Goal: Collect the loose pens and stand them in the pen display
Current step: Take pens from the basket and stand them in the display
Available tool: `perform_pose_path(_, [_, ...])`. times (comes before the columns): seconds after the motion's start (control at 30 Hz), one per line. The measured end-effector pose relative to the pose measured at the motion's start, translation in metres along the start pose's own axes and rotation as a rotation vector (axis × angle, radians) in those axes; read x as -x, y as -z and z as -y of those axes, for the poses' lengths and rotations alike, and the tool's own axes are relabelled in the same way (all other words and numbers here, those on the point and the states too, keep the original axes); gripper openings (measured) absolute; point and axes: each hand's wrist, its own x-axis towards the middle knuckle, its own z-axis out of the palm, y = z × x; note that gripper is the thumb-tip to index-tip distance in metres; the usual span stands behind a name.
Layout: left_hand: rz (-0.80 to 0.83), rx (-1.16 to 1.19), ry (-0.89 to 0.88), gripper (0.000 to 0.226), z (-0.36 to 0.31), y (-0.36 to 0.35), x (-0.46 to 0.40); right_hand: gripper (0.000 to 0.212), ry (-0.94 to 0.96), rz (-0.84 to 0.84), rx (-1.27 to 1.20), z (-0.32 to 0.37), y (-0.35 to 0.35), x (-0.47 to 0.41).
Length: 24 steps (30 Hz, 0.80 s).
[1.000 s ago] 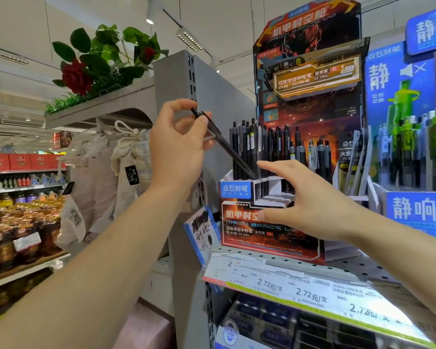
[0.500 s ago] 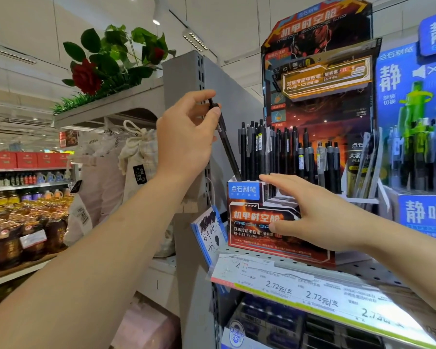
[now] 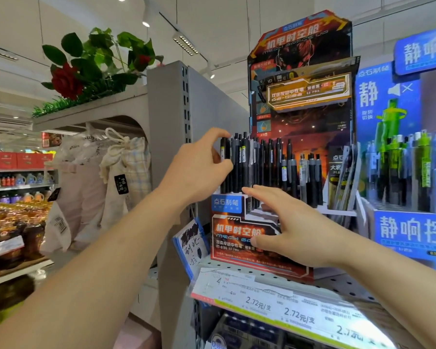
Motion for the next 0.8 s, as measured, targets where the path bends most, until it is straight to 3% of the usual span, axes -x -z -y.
perform_pose_path(0.13, [-0.013,0.013,-0.016,0.065,0.001,-0.007,0.008,0.091,-0.012,-0.002,-0.012,0.002,0.001,0.002])
perform_pose_path(0.27, [-0.050,0.174,0.019,0.077,-0.001,-0.017,0.024,0.089,-0.030,-0.037,0.009,0.009,0.002,0.005])
perform_pose_path(0.47, [-0.306,0.683,0.020,0.048,-0.020,-0.034,0.085,0.076,-0.122,-0.296,-0.058,0.026,-0.002,0.065])
perform_pose_path(0.63, [-0.073,1.127,-0.022,0.034,-0.081,-0.063,0.142,0.059,-0.171,-0.591,-0.402,0.045,0.001,0.166])
perform_pose_path(0.8, [0.170,1.402,-0.096,0.036,-0.167,-0.092,0.184,0.057,-0.314,-0.768,-0.421,0.057,0.020,0.268])
